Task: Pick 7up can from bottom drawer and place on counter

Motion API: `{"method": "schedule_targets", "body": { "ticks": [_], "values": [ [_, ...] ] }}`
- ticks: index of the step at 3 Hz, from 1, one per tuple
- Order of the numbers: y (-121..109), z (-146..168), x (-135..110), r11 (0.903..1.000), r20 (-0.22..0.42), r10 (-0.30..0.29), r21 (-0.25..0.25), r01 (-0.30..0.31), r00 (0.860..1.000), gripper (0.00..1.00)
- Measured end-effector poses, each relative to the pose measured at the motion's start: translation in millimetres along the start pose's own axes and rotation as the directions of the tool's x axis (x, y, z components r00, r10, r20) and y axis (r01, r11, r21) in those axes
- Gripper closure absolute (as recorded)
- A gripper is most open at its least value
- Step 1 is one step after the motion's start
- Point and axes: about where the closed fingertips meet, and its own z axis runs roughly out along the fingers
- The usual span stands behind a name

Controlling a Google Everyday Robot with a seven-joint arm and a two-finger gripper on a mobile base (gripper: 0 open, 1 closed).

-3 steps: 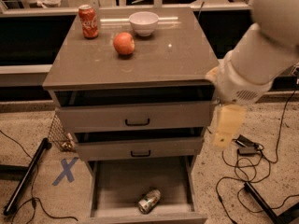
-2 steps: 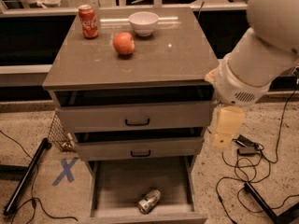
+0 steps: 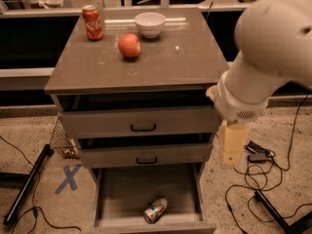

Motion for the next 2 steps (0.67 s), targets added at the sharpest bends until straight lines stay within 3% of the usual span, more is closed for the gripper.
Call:
{"method": "schedule_targets", "body": {
  "ticks": [1,2],
  "values": [
    [21,73,40,0.9860,-0.110,-0.165,0.007,0.167,0.980,0.00],
    [30,100,55,0.9772,-0.157,-0.206,0.017,0.212,0.966,0.00]
  ]
}}
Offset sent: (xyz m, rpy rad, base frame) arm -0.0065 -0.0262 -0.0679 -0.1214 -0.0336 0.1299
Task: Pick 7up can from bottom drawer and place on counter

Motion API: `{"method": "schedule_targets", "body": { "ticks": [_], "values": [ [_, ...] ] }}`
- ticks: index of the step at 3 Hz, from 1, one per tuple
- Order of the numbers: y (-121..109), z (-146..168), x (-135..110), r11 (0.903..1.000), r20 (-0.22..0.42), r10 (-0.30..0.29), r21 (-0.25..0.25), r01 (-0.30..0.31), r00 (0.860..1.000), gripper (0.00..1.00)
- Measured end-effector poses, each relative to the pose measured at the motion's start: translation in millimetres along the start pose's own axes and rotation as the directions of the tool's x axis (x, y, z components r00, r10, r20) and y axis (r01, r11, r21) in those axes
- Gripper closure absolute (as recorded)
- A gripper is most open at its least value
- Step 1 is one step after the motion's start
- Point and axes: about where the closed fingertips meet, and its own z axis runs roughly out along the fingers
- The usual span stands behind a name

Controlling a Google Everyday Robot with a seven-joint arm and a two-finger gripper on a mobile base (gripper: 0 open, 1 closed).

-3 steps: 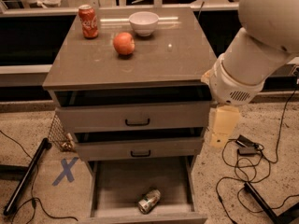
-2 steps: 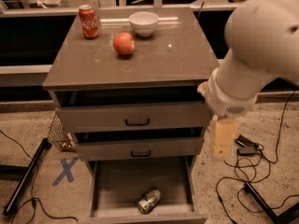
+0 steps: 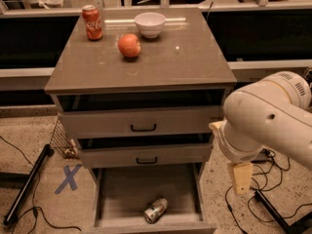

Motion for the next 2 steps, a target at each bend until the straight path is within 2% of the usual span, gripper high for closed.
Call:
{"method": "schedule_targets", "body": {
  "ticks": [1,2],
  "values": [
    [6,5,-10,0.9961,-0.101,-0.065,-0.066,0.059,0.993,0.00],
    [16,76,-6,0.9905,-0.128,-0.084,-0.119,0.069,0.988,0.00]
  ]
}}
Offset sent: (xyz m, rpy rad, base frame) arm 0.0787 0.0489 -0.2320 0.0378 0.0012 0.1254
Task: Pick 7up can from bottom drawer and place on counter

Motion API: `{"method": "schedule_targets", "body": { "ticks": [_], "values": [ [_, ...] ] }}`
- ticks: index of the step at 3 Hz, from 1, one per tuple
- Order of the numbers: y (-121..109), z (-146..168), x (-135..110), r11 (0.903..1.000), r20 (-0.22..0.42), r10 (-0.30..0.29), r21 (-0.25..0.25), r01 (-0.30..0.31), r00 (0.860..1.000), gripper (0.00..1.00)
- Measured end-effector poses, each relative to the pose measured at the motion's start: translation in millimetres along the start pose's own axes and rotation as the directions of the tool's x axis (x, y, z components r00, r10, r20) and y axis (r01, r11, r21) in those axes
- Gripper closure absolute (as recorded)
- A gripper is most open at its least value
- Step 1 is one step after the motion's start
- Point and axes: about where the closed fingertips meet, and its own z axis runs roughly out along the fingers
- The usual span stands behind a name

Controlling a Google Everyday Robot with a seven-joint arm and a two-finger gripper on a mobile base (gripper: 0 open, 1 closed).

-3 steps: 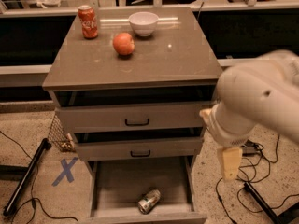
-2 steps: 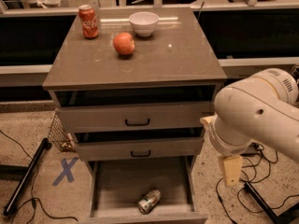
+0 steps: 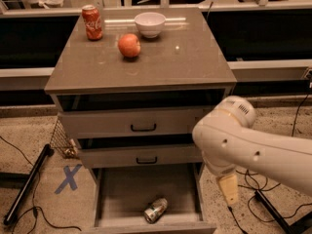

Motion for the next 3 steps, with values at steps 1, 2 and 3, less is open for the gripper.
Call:
{"method": "schedule_targets", "body": {
  "ticks": [1,2,3],
  "values": [
    [6,118,-22,0.9990,0.125,-0.035,0.031,0.031,0.992,0.00],
    [3,137,-41,0.9986,0.178,-0.042,0.040,0.035,0.983,0.00],
    [-12,142,-53,0.9924,0.186,-0.120,0.048,0.113,0.975,0.00]
  ]
}}
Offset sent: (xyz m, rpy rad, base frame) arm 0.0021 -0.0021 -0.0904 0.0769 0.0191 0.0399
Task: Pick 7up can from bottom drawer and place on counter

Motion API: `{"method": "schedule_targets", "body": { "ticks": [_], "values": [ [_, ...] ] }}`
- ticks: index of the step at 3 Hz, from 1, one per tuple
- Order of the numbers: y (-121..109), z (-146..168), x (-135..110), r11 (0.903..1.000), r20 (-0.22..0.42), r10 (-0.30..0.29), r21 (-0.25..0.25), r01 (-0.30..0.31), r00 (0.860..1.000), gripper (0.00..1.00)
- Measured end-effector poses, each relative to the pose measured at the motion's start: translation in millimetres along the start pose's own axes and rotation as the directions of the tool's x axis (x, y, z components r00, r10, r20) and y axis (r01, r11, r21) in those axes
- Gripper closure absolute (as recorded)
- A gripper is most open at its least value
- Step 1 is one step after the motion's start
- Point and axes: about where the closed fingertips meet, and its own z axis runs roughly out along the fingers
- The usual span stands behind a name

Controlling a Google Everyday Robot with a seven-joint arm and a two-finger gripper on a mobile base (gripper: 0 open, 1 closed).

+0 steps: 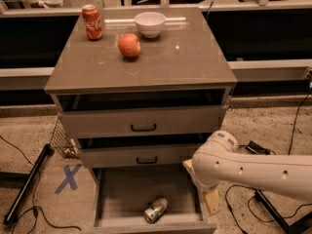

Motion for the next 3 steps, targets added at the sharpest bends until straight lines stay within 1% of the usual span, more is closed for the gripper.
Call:
{"method": "schedule_targets", "body": {
  "ticks": [1,2,3],
  "values": [
    [-31,49,-31,0.9946,0.062,-0.096,0.045,0.093,0.993,0.00],
    [-57,118,-61,0.9783,0.158,-0.155,0.162,0.129,0.975,0.00],
    [-58,151,-85,0.9712,0.230,-0.170,0.204,0.123,0.958,0.00]
  ]
}}
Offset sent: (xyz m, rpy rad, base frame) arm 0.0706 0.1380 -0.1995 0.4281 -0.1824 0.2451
